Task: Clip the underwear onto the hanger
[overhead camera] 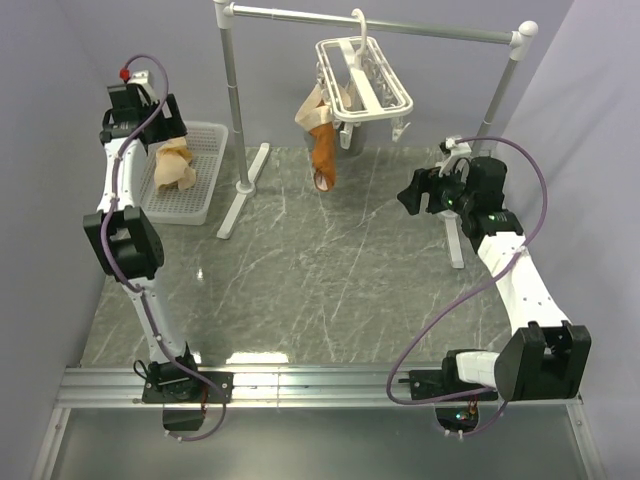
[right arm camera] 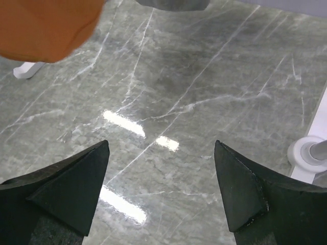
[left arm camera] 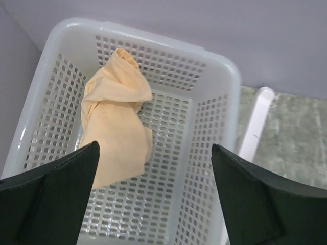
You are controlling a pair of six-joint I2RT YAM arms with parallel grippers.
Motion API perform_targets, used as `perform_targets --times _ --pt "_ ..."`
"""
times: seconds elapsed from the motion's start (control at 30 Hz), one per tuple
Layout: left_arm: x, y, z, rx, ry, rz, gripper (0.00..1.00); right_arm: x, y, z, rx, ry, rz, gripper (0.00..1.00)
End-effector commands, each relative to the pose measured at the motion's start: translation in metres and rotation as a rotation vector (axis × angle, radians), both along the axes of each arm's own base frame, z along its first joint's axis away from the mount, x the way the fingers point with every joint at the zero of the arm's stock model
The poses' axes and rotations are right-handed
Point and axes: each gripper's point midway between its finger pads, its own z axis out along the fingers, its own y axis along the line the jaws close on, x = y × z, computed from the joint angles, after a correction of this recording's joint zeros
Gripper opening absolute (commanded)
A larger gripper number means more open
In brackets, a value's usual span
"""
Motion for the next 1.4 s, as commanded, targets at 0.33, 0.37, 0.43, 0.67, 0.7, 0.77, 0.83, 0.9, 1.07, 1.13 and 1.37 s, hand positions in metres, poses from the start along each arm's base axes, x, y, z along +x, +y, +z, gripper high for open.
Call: perform_targets --times 0.33,0.37,0.43,0.67,0.7,0.77,0.83,0.9,1.07,1.13,1.37 --pt "0.045 0.037 -0.092 0.094 0.065 0.109 0.91 0.037 -0.01 0.025 -0.043 -0.052 -0.02 0.9" --pt "0.043 0.04 -0.099 0.103 0.081 0.12 0.91 0.038 -0.01 0.024 -0.044 -0.049 -0.023 0.9" --pt "0.037 0.048 -0.121 0.128 0.135 0.158 0.9 0.039 -0.01 0.022 -0.045 -0.045 -0.021 0.9" --pt "0.028 0.048 -0.136 0.143 0.186 0.147 0.56 0.039 -0.008 0.02 -0.043 -0.034 -0.007 0.9" --pt "0.028 0.048 -0.134 0.142 0.181 0.142 0.51 0.039 -0.008 0.02 -0.041 -0.033 -0.006 0.9" --pt "0.028 0.045 -0.122 0.142 0.163 0.128 0.36 0.039 -0.006 0.021 -0.031 -0.03 0.003 0.9" --pt "0.026 0.042 -0.114 0.14 0.161 0.113 0.29 0.038 -0.004 0.02 -0.023 -0.027 0.011 0.9" --pt "0.022 0.04 -0.112 0.141 0.171 0.097 0.17 0.036 -0.001 0.019 -0.011 -0.023 0.023 0.9" --pt "0.011 0.024 -0.098 0.115 0.167 0.013 0.64 0.031 0.001 0.015 0.0 -0.008 0.038 0.9" --pt "0.005 0.021 -0.099 0.122 0.169 0.021 0.85 0.029 0.003 0.017 0.007 -0.014 0.042 0.9" --pt "0.008 0.032 -0.126 0.177 0.235 0.038 0.84 0.028 0.0 0.023 -0.005 -0.025 0.035 0.9"
